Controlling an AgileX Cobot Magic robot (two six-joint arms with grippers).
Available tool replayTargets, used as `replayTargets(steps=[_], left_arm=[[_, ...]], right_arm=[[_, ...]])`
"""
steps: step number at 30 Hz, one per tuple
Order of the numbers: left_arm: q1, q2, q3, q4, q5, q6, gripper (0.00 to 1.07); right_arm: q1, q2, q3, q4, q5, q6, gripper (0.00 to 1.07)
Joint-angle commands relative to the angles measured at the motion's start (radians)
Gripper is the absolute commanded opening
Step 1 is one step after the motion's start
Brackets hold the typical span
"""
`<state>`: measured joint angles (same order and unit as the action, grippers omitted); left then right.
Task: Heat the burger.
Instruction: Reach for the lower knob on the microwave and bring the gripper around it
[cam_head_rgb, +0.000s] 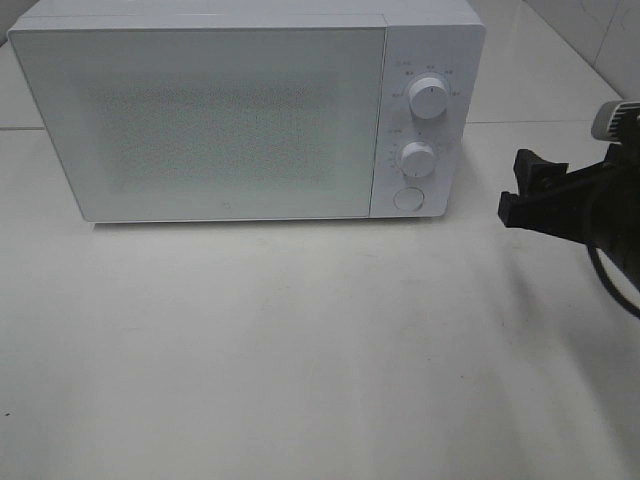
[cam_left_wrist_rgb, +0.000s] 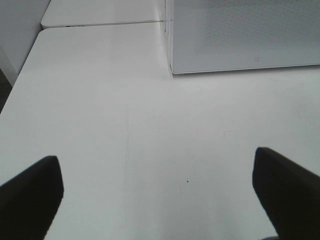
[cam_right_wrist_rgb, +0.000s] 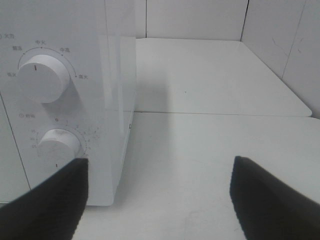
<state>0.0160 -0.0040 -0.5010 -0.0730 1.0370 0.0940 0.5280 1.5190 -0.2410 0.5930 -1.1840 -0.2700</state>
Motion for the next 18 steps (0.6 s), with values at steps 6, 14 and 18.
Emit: replayTargets(steps=[6, 14, 18], left_arm=[[0.001, -0.030, 0.002, -0.006, -0.008, 0.000, 0.98], [0.001, -0.030, 0.002, -0.006, -0.008, 0.000, 0.98], [0.001, -0.030, 0.002, -0.006, -0.008, 0.000, 0.98]], right_arm=[[0.152, 0.131, -0.035, 0.191, -0.179, -0.011, 0.76], [0.198, 0.208, -0.116, 0.202, -0.175, 0.001, 0.76], [0.198, 0.216, -0.148, 0.189, -0.177, 0.049, 0.76]])
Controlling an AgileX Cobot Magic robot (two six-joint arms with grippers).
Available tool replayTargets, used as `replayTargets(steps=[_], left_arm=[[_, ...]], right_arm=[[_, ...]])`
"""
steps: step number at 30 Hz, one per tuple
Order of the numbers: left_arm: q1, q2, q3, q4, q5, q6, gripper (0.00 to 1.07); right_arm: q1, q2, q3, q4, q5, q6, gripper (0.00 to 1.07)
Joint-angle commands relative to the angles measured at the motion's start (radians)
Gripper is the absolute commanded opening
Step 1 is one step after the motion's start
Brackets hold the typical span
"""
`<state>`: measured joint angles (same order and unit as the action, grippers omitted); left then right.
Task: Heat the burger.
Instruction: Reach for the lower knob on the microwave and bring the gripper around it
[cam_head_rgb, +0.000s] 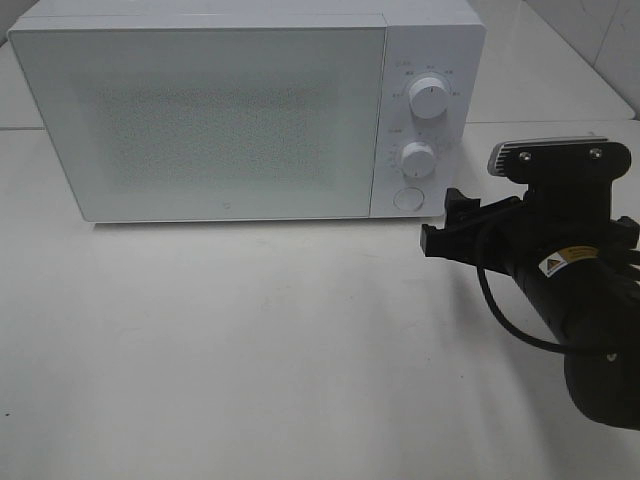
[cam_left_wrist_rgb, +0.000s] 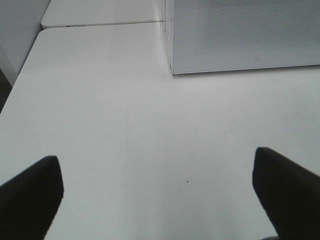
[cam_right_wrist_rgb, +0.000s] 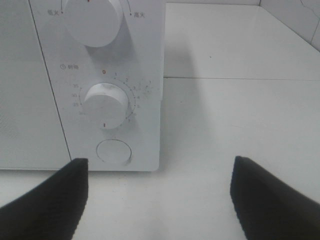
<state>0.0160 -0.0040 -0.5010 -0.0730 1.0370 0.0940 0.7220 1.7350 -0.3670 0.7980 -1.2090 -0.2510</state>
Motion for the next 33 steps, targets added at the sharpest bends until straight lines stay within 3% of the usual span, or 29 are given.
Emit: replayTargets(steps=[1, 23, 33], left_arm=[[0.001, -0.030, 0.002, -0.006, -0.008, 0.000, 0.98], [0.001, -0.030, 0.002, -0.006, -0.008, 0.000, 0.98], [0.001, -0.030, 0.002, -0.006, -0.008, 0.000, 0.98]], right_arm=[[0.004, 0.000, -0.022, -0.016, -0.152, 0.030, 0.76], [-0.024, 0.206, -0.265, -0.062, -0.153, -0.021, 0.76], [-0.083, 0.282, -0.371, -0.080, -0.110, -0.034, 0.76]])
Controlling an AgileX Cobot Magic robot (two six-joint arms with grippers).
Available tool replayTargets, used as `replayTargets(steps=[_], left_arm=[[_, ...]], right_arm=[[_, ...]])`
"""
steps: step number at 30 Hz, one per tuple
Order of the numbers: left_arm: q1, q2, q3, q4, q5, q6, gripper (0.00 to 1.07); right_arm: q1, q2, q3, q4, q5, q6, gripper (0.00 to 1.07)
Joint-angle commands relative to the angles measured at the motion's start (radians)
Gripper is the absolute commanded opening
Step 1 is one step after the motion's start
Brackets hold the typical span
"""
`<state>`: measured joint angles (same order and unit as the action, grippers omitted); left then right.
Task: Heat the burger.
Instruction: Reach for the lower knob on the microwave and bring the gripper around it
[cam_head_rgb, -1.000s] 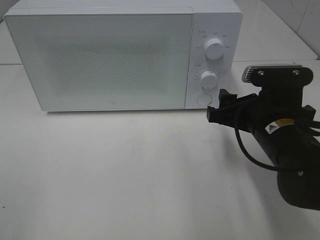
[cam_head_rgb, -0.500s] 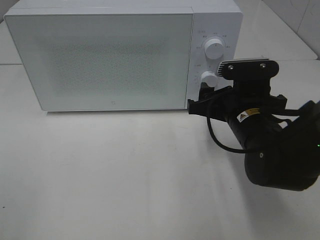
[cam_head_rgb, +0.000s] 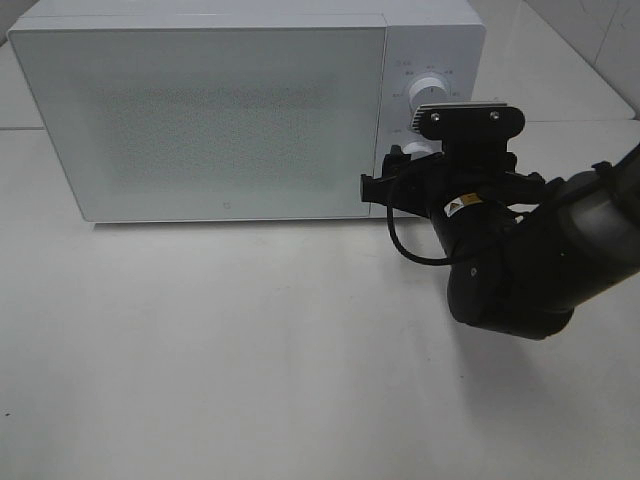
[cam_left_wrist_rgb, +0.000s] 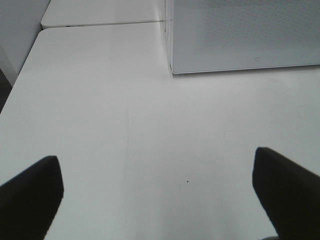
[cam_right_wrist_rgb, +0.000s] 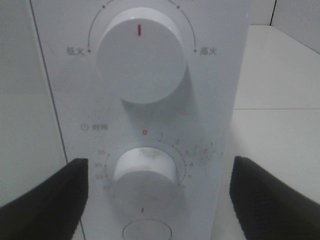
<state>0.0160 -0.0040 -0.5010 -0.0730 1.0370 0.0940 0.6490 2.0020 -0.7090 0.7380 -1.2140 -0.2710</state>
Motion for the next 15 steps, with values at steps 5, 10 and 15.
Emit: replayTargets(steps=[5, 10, 15], left_arm=[[0.001, -0.029, 0.002, -0.006, -0.008, 0.000, 0.98], [0.001, -0.029, 0.002, -0.006, -0.008, 0.000, 0.98], [0.001, -0.029, 0.002, -0.006, -0.008, 0.000, 0.98]], right_arm=[[-0.032, 0.042, -0.061, -0.028, -0.080, -0.014, 0.76], [-0.032, 0.075, -0.092, -0.030, -0.061, -0.007, 0.76], [-0.032, 0.085, -0.099, -0.031, -0.051, 0.016, 0.76]])
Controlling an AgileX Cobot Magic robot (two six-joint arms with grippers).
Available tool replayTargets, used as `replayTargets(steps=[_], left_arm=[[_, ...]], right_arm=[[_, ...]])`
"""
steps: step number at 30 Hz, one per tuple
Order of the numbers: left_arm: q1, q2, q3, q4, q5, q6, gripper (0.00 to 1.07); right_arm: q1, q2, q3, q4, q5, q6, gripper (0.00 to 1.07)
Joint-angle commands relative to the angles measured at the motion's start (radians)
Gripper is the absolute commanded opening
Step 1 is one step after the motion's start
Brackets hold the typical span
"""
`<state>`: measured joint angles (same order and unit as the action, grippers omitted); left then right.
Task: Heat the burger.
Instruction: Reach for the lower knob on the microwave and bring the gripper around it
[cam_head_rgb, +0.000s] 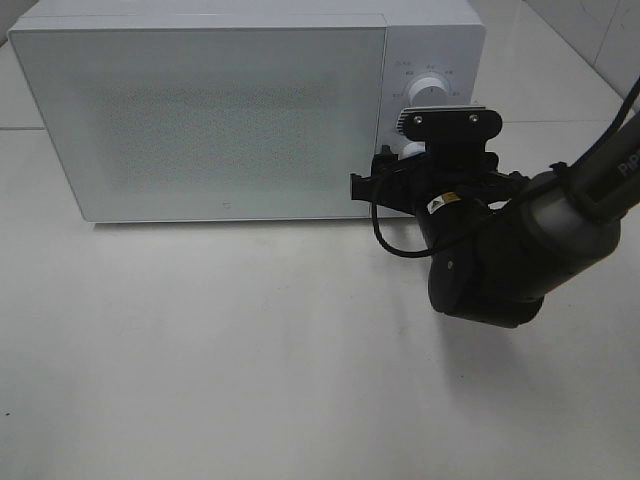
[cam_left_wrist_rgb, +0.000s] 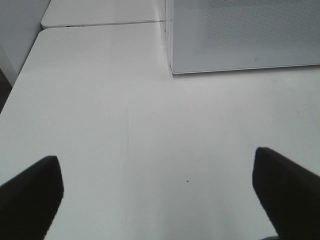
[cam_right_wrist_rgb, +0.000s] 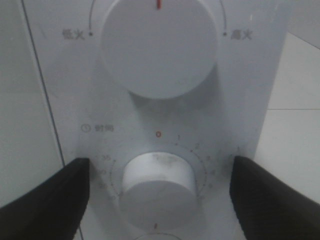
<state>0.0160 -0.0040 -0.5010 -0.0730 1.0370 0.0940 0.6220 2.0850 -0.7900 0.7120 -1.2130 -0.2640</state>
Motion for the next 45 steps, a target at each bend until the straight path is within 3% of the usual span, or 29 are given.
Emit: replayTargets(steps=[1, 3, 8, 10, 11, 13, 14, 16, 30, 41, 45], left_arm=[[0.001, -0.029, 0.002, -0.006, -0.008, 0.000, 0.98], [0.001, -0.029, 0.002, -0.006, -0.008, 0.000, 0.98], [0.001, -0.029, 0.002, -0.006, -0.008, 0.000, 0.98], [0.001, -0.029, 0.002, -0.006, -0.008, 0.000, 0.98], [0.001, -0.029, 0.002, -0.006, -0.008, 0.000, 0.98], [0.001, -0.029, 0.002, -0.006, -0.008, 0.000, 0.98], [0.001, -0.029, 0.002, -0.006, -0.008, 0.000, 0.98], [0.001, -0.029, 0.002, -0.006, -0.008, 0.000, 0.98], [0.001, -0.029, 0.002, -0.006, -0.008, 0.000, 0.98], [0.001, -0.029, 0.002, -0.006, -0.008, 0.000, 0.98], [0.001, -0.029, 0.002, -0.006, -0.008, 0.000, 0.98]], right_arm=[[-0.005, 0.002, -0.018, -0.005, -0.063, 0.009, 0.75], [-0.005, 0.002, -0.018, -0.005, -0.063, 0.009, 0.75], [-0.002, 0.002, -0.018, -0.002, -0.045, 0.009, 0.61], [-0.002, 0.002, -0.018, -0.002, -0.023, 0.028, 0.43], [-0.002, 0.002, -0.018, -0.002, -0.023, 0.028, 0.43], [-0.002, 0.002, -0.018, -0.002, -0.014, 0.038, 0.15], [-0.002, 0.002, -0.018, -0.002, -0.014, 0.038, 0.15], [-0.002, 0.002, -0.018, -0.003, -0.018, 0.038, 0.02], [-0.002, 0.002, -0.018, -0.015, -0.041, 0.108, 0.03], [-0.002, -0.001, -0.018, -0.059, -0.046, 0.611, 0.03], [-0.002, -0.001, -0.018, -0.060, -0.047, 0.697, 0.03]])
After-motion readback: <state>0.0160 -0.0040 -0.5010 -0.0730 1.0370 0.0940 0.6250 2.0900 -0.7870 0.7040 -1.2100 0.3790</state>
